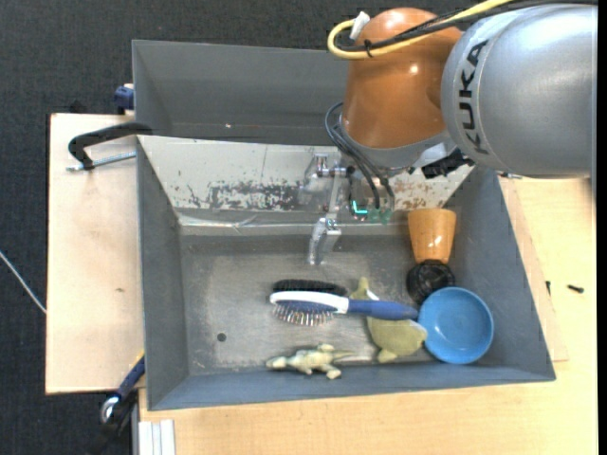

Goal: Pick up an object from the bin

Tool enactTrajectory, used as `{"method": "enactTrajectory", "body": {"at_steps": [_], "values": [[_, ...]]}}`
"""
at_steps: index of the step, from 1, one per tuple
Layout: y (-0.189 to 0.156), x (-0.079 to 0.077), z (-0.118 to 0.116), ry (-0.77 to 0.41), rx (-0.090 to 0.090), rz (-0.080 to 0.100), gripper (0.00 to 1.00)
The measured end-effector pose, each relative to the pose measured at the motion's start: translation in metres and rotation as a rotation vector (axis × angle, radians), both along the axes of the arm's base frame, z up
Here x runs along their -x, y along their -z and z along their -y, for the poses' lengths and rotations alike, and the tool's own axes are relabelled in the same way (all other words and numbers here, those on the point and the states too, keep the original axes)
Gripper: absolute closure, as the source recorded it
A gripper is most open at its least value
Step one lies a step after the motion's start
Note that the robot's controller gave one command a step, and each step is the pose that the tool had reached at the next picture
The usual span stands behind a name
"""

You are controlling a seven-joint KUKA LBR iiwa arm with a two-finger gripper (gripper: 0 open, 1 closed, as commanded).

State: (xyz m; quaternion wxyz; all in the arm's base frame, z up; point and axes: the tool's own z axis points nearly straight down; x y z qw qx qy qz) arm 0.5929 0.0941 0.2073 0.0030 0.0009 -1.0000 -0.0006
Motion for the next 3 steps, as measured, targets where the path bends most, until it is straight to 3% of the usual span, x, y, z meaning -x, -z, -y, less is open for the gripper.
{"method": "enactTrajectory", "body": {"at_steps": [1, 2, 3], "values": [[0.128, 0.067, 0.045, 0.005, 0.001, -0.005, 0.00], [0.123, 0.063, 0.044, 0.005, -0.001, 0.007, 1.00], [-0.049, 0.055, 0.048, -0.015, 0.000, 0.019, 1.00]]}}
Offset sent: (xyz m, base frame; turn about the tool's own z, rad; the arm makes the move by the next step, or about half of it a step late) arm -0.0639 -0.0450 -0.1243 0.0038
